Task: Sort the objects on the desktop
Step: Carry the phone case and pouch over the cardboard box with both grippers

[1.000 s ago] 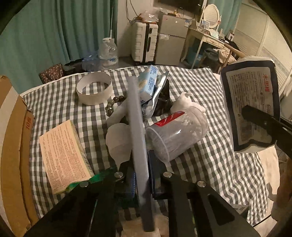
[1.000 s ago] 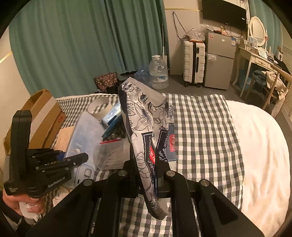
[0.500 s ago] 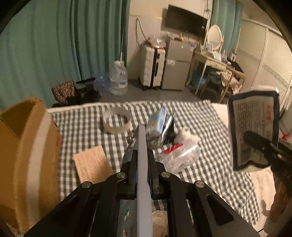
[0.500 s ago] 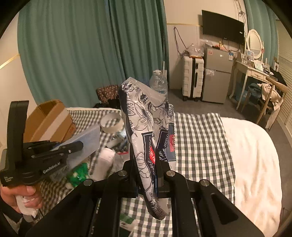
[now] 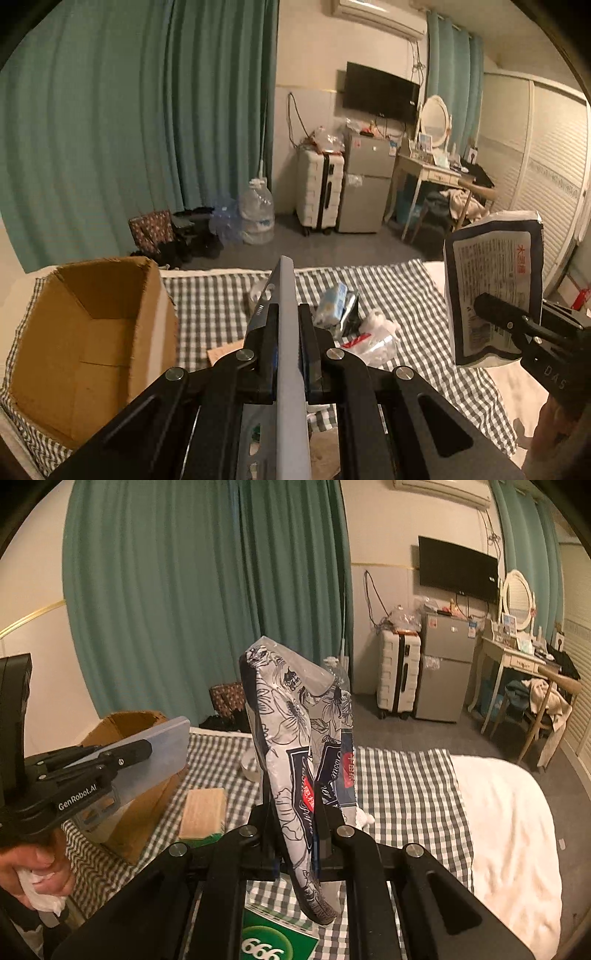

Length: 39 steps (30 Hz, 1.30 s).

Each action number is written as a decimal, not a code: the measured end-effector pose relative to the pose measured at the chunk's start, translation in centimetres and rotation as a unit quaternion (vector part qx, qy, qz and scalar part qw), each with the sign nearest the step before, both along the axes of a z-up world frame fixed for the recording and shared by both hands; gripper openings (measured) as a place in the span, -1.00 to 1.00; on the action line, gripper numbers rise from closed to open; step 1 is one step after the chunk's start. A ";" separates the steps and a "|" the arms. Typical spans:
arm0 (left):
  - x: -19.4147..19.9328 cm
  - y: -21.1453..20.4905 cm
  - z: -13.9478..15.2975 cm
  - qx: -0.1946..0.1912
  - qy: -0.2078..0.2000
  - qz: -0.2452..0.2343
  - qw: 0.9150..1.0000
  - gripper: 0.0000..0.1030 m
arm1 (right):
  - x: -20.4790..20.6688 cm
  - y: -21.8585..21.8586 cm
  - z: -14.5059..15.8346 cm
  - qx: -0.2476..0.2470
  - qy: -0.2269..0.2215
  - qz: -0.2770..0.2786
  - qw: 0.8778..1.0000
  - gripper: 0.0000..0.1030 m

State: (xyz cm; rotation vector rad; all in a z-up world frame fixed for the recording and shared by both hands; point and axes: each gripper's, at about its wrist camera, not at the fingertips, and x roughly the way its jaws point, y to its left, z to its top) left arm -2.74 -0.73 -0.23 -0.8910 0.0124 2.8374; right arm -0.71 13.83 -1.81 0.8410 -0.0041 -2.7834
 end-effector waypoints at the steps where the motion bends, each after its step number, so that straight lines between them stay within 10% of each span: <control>1: 0.1 -0.2 0.3 -0.002 0.004 0.003 1.000 -0.84 | 0.2 -0.2 0.2 0.001 0.003 0.001 1.000 -0.80; 39: 1.6 -16.8 2.7 -0.017 0.046 0.169 0.984 -0.84 | -2.6 -16.9 2.0 -0.013 0.024 0.141 0.990 -0.80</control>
